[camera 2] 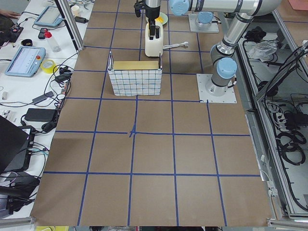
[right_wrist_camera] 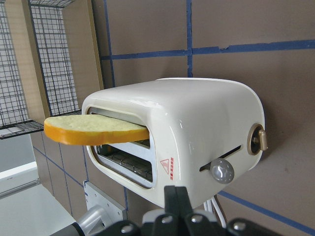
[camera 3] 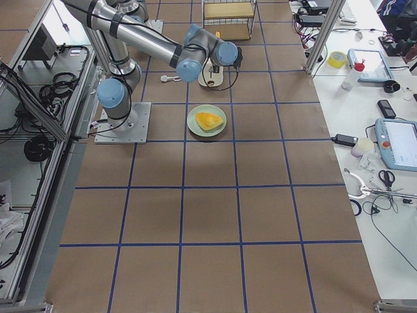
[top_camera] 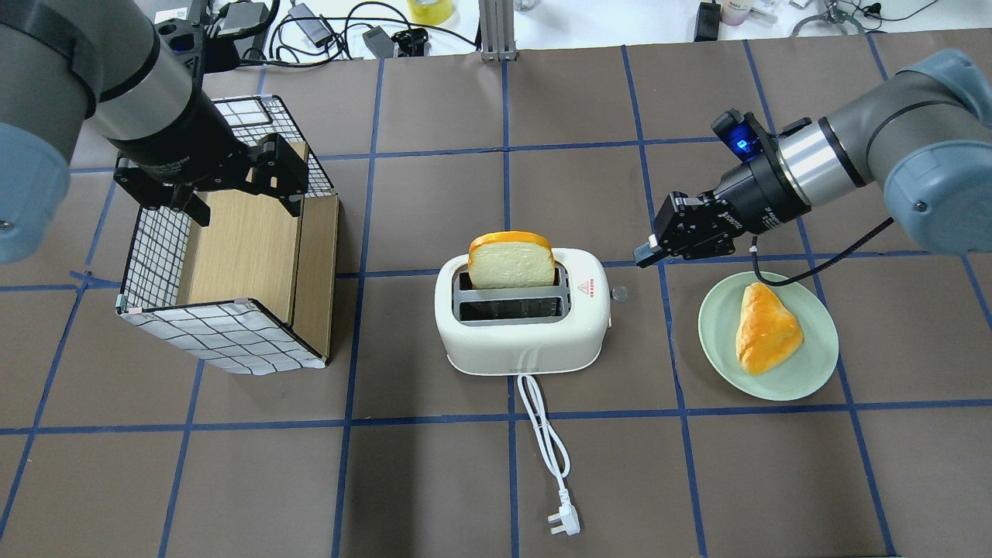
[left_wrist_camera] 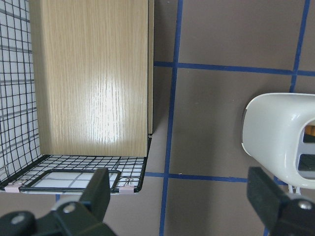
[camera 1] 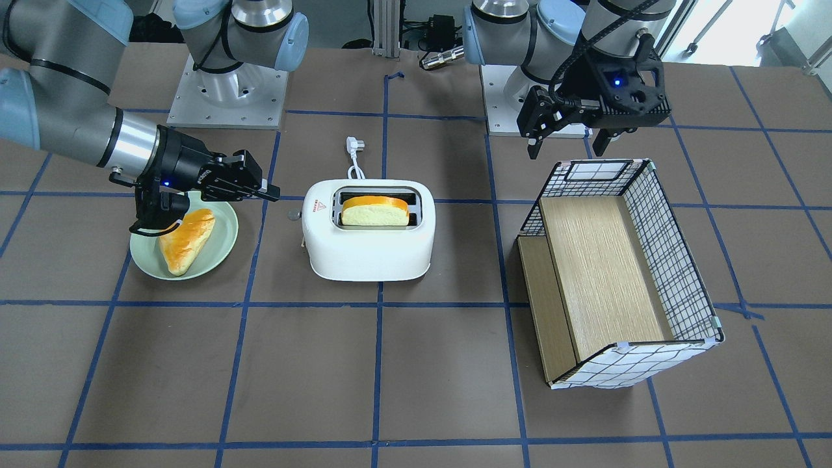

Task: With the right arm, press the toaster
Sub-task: 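Move the right gripper down toward the lever on the toaster's side, then press the toaster lever down with the right gripper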

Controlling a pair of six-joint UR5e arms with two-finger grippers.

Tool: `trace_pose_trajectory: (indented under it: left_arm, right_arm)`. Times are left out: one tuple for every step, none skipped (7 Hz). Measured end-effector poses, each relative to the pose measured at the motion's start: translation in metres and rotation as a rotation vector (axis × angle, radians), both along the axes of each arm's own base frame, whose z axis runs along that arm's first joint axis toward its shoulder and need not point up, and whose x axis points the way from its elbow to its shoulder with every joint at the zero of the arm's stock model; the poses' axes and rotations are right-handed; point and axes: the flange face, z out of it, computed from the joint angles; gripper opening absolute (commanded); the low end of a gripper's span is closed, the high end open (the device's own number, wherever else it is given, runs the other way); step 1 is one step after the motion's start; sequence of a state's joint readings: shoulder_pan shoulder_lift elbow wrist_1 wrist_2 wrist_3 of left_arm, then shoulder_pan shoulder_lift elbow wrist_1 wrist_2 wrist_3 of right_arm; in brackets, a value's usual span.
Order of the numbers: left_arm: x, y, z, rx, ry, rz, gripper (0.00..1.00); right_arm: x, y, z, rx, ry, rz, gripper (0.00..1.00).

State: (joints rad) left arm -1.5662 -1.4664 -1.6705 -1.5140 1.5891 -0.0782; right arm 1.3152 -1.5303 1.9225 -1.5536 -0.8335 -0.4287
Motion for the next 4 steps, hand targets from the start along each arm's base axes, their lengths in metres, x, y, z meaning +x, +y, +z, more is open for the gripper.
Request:
trace_pose_trajectory:
  left_arm:
    - [0.0,0.0,0.0,0.0,0.0,0.0,1.0]
    - [0.0,0.0,0.0,0.0,0.0,0.0,1.0]
    - [0.0,0.0,0.0,0.0,0.001,0.0,1.0]
    - [0.0,0.0,0.0,0.0,0.001,0.0,1.0]
  right_arm:
    - [0.0,0.0,-0.001,0.0,-0.002,0.002,0.0]
    - [0.0,-0.001,-0.004,0.002,-0.007,0.003,0.0]
    - [0.0,-0.001,-0.009,0.007,-0.015,0.001,0.0]
    - [0.0,-0.003,-0.016,0.012,-0.021,-0.002,0.0]
